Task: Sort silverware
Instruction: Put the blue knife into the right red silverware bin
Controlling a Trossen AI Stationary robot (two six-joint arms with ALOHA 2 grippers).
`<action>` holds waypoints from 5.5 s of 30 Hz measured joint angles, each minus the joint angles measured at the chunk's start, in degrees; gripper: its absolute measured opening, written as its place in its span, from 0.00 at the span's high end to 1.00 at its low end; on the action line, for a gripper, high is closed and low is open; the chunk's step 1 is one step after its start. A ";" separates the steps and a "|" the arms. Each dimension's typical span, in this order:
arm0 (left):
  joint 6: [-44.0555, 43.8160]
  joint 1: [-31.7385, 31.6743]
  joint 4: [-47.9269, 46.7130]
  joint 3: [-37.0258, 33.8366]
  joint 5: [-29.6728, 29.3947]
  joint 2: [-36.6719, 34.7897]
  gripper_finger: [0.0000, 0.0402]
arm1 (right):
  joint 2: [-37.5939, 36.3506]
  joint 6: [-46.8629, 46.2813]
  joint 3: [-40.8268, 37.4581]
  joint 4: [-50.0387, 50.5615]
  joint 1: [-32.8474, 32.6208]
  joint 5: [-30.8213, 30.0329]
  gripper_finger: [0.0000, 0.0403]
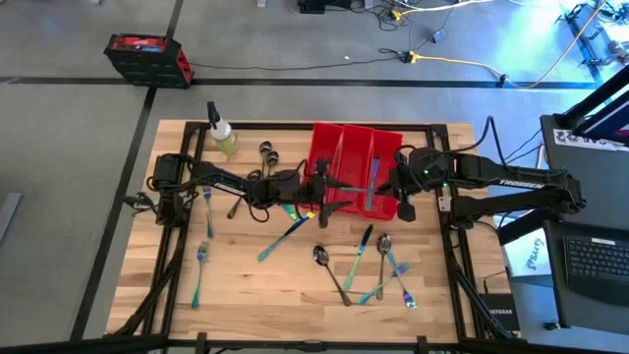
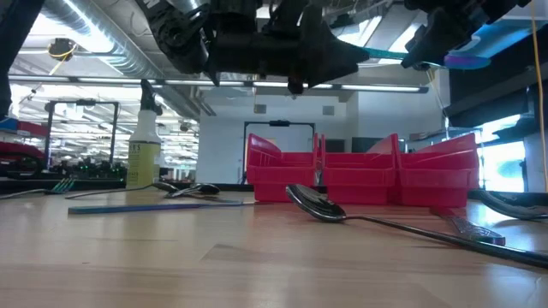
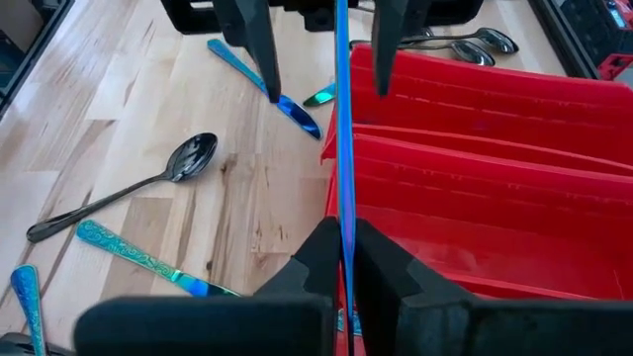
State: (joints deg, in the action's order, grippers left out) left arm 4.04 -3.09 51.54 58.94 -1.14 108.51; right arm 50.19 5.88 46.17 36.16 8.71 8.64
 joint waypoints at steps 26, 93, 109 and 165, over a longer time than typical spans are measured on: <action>-0.11 0.00 2.82 0.00 -0.16 0.00 0.63 | 1.07 0.38 0.00 -0.04 0.00 -0.11 1.00; 4.97 -0.29 -6.05 3.08 -2.28 0.00 0.99 | 1.05 0.35 -0.02 -0.02 0.04 0.19 1.00; 4.54 -0.44 -5.89 3.08 -1.01 0.00 1.00 | 1.07 -1.37 -0.02 0.87 0.02 0.28 0.95; -21.98 9.01 -39.17 50.04 -61.30 20.21 1.00 | -15.64 1.89 17.31 -0.26 -0.07 -25.57 0.41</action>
State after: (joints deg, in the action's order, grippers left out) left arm -17.94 5.91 12.37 108.98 -62.44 128.71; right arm 34.55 7.77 63.48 35.90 8.64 -16.92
